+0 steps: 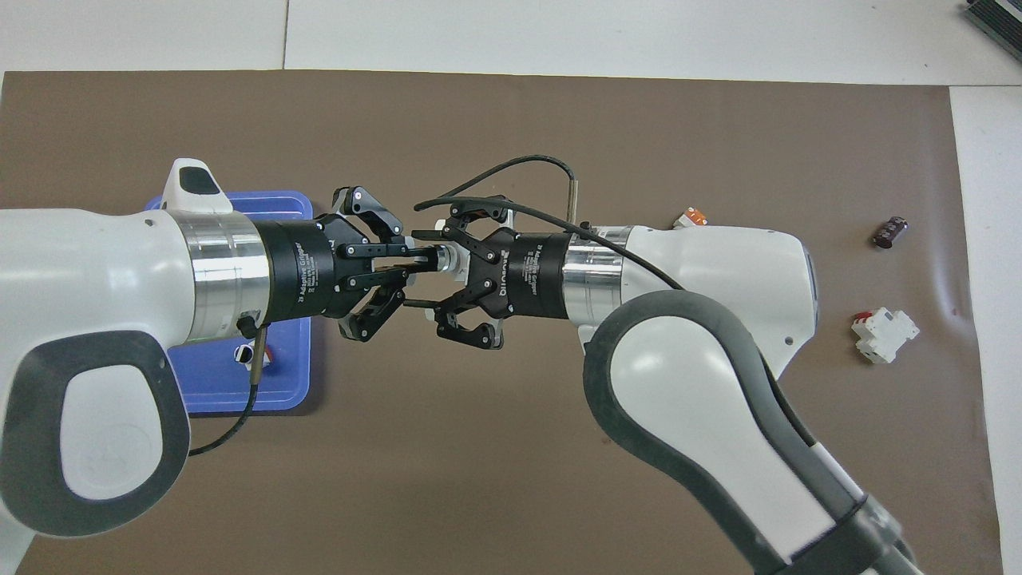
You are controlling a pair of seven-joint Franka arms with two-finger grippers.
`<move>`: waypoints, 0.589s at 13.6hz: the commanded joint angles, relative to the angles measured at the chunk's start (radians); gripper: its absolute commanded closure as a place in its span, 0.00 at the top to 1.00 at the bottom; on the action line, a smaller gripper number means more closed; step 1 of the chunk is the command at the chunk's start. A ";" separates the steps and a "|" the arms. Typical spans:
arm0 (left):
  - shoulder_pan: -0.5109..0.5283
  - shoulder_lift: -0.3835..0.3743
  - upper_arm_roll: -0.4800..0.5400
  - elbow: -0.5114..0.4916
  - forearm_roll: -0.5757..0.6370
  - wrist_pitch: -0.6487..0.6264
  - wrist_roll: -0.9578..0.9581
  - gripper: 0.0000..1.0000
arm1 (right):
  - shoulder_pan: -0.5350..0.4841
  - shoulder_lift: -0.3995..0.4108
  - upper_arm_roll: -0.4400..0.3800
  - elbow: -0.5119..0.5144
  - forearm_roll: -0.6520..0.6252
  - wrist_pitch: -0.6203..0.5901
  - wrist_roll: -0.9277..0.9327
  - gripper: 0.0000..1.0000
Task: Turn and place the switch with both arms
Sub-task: 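Open the right gripper and pull it back from the switch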
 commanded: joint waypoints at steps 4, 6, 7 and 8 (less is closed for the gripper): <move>0.041 0.002 0.013 -0.015 -0.006 0.018 -0.001 0.00 | -0.019 -0.066 -0.002 -0.063 -0.108 -0.001 0.005 1.00; 0.067 -0.008 0.014 -0.041 0.000 0.017 0.025 0.00 | -0.019 -0.083 -0.004 -0.074 -0.168 -0.003 0.007 1.00; 0.084 -0.012 0.014 -0.058 0.002 0.015 0.043 0.00 | -0.020 -0.098 -0.005 -0.082 -0.203 -0.006 0.007 1.00; 0.097 -0.027 0.014 -0.084 0.003 0.014 0.075 0.00 | -0.035 -0.115 -0.005 -0.086 -0.251 -0.016 0.007 1.00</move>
